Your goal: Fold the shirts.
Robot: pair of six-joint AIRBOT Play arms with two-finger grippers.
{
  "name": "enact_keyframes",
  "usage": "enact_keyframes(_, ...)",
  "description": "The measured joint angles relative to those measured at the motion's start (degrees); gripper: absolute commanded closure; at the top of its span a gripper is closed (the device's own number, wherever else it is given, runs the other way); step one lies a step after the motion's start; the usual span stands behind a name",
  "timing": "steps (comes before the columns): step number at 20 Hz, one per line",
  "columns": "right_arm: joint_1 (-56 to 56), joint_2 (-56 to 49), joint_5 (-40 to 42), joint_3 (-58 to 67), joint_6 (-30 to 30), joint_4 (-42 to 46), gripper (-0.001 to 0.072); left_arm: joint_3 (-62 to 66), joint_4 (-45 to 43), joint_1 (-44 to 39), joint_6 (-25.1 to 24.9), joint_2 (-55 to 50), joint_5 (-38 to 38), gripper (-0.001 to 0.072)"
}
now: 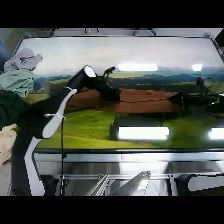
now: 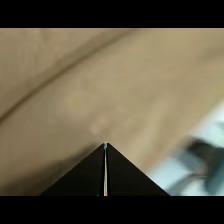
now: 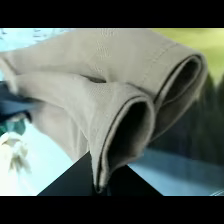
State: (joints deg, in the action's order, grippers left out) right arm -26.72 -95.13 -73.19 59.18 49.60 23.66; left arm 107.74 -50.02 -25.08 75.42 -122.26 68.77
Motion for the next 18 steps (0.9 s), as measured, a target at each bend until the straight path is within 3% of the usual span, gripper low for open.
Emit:
enact_keyframes(4,-4.04,2.67,-4.83,0.02,-0.24,0.00,0.0698,7.78,-7.69,-6.29,6.34,-4.61,-0.28,0.0699)
enact_keyframes(6,-5.77,3.41,-6.73,0.46,-0.33,0.92,0.0698,9.22,-7.52,-7.69,6.69,-4.57,0.20,0.0699)
enact_keyframes(10,-11.26,4.74,-10.23,6.10,1.84,7.43,0.0698,9.40,5.44,-7.13,-0.02,4.35,1.49,0.0689)
enact_keyframes(15,-17.07,7.52,-15.89,19.71,7.54,14.23,0.0698,1.05,10.47,0.83,-3.80,17.14,5.84,0.0688)
enact_keyframes(18,-13.07,8.83,-18.36,23.47,9.64,15.37,0.0698,-8.35,11.76,6.71,-5.14,23.54,6.43,0.0689)
